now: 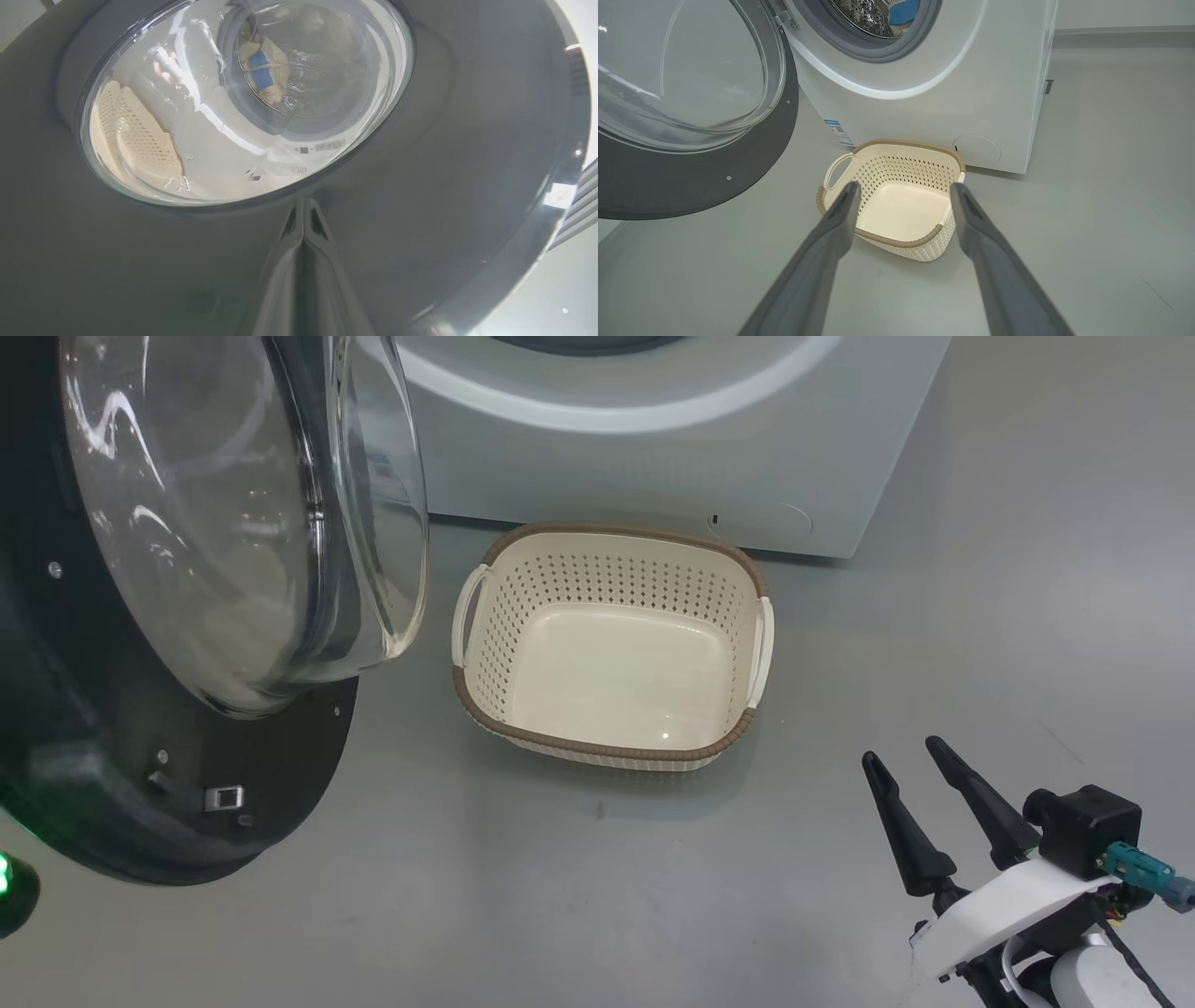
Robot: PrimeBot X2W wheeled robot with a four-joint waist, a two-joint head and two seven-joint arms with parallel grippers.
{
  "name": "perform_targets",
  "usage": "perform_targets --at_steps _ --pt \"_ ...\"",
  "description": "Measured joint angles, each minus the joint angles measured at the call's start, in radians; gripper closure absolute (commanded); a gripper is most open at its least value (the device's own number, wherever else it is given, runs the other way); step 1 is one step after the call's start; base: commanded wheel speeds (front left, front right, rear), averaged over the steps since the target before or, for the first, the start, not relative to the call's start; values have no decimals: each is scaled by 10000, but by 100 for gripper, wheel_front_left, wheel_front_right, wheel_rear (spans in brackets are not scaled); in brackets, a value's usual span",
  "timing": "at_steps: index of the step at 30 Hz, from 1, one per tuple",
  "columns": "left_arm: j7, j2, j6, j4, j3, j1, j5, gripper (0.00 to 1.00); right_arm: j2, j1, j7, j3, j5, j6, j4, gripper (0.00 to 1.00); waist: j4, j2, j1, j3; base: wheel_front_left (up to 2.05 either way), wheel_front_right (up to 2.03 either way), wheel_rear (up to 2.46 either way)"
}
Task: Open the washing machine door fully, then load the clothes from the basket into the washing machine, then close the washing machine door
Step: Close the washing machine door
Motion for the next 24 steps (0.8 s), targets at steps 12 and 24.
perform_targets --at_steps 12,24 --pt "278 -500 0 -1158 -422 612 -159 100 351 -106 -286 153 117 0 418 0 -706 0 0 -386 0 0 0" --pt "71 -1258 0 -2023 -686 946 -395 100 738 -156 -543 309 157 2 882 0 -1779 0 0 -861 0 0 0"
